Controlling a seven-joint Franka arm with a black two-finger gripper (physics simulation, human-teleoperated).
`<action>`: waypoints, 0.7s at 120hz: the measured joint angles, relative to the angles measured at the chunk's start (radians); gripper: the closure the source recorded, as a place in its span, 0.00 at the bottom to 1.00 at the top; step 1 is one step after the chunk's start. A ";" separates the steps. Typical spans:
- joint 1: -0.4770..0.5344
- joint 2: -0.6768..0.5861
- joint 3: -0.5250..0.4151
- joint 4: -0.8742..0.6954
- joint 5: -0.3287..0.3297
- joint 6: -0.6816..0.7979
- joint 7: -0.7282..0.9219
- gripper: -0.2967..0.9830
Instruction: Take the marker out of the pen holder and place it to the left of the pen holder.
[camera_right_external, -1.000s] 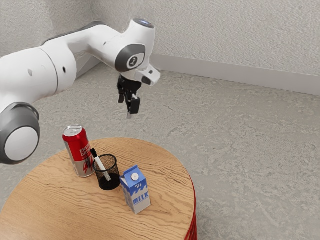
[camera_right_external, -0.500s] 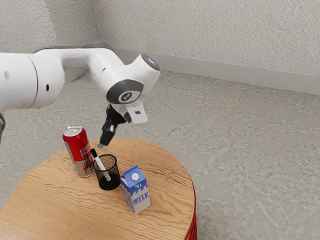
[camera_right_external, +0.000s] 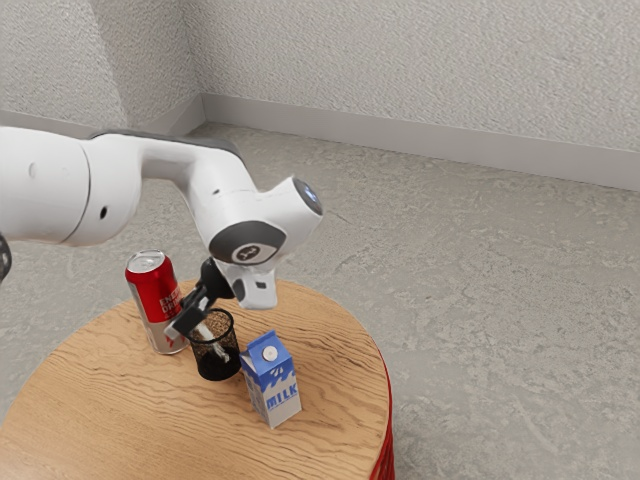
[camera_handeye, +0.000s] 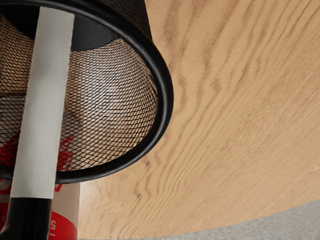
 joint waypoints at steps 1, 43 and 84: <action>0.000 0.000 0.000 -0.001 0.003 0.001 0.000 0.26; 0.006 0.002 0.001 -0.039 0.101 0.096 0.001 0.26; 0.010 0.001 0.015 -0.067 0.110 0.172 -0.009 0.47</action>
